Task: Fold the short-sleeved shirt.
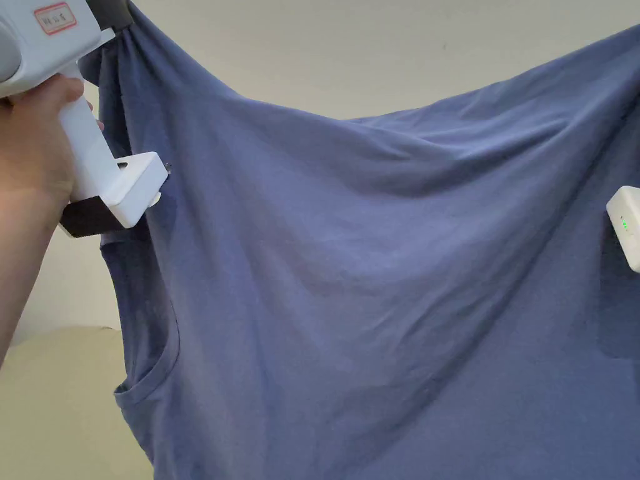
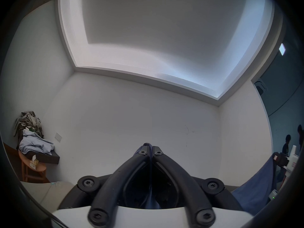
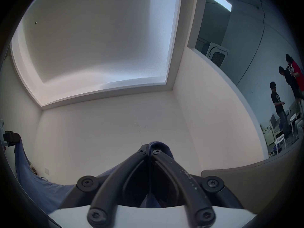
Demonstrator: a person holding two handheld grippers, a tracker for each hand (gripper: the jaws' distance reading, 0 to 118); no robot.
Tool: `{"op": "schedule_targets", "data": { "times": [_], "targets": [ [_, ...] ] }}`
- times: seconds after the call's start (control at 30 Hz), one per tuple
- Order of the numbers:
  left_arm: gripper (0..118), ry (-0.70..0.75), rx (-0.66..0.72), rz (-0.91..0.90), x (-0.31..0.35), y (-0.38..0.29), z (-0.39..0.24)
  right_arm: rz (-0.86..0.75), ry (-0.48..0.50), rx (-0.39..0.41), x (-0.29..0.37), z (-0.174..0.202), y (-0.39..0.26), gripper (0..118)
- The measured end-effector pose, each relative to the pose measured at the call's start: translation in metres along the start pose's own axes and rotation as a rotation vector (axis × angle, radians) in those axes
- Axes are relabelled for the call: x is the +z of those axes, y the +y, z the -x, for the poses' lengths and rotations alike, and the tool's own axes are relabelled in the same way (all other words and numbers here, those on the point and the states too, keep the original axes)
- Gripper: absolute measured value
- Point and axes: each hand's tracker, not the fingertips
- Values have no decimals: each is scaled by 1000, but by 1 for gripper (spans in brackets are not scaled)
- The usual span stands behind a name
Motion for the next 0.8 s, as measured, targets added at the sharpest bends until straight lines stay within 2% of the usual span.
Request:
{"op": "schedule_targets", "data": {
  "times": [0.2, 0.37, 0.57, 0.73, 0.8],
  "targets": [
    [0, 44, 72, 21, -41, -22, 14, 16, 13, -41, -39, 6, -23, 3],
    [0, 55, 99, 17, -40, -40, 22, 28, 20, -5, -47, 7, -45, 3],
    [0, 25, 34, 22, -2, -62, 15, 96, 47, 16, -36, -4, -79, 3],
    [0, 11, -21, 55, 56, -87, 15, 162, 84, 62, 4, -14, -103, 3],
    [0, 9, -51, 90, 79, -96, 8, 197, 123, 54, 18, -17, -115, 3]
  ]
}}
